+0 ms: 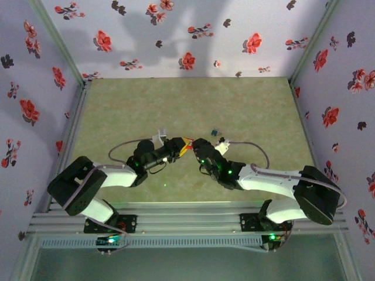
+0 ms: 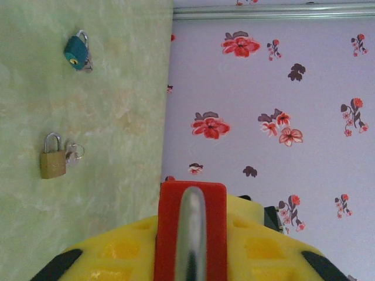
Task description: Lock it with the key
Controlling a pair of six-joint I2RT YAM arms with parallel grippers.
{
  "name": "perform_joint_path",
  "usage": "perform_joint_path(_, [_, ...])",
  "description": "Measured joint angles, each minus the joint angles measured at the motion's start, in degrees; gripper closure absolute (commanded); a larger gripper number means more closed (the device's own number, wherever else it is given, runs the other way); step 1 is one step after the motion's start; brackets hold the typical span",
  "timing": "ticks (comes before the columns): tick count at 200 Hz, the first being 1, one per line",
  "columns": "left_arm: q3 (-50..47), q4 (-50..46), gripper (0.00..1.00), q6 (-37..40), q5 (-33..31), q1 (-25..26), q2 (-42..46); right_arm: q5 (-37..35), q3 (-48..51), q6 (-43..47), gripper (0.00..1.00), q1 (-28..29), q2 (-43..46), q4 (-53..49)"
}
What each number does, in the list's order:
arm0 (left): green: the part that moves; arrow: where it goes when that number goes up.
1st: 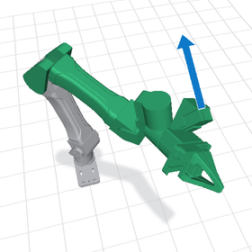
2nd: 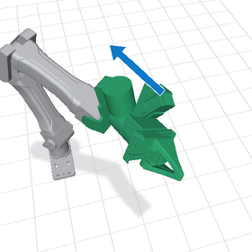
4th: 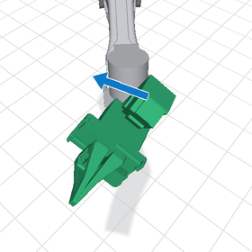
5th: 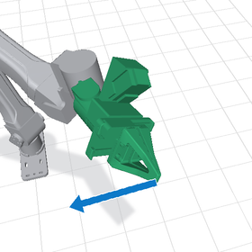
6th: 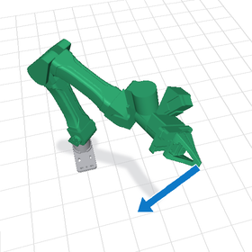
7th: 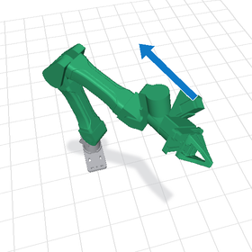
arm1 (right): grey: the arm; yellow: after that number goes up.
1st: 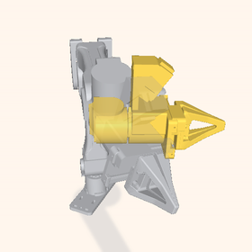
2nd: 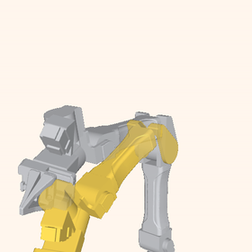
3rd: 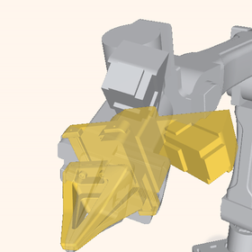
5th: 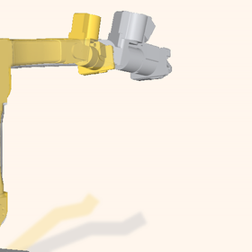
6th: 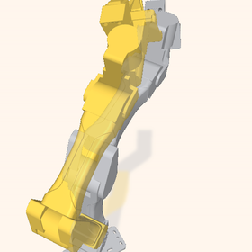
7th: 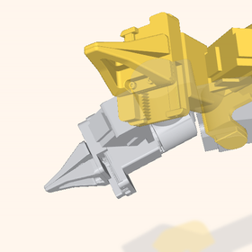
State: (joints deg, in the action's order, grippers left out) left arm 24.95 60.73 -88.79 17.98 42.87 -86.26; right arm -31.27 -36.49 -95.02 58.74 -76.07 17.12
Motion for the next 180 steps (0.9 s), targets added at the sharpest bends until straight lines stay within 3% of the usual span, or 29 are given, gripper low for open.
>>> perform_joint_path(180, [-0.9, 4.2, 1.0, -8.1, -3.5, 0.0, -1.9, -0.7, 3.1, 6.3, 0.82, -0.6, -5.6, 17.2])
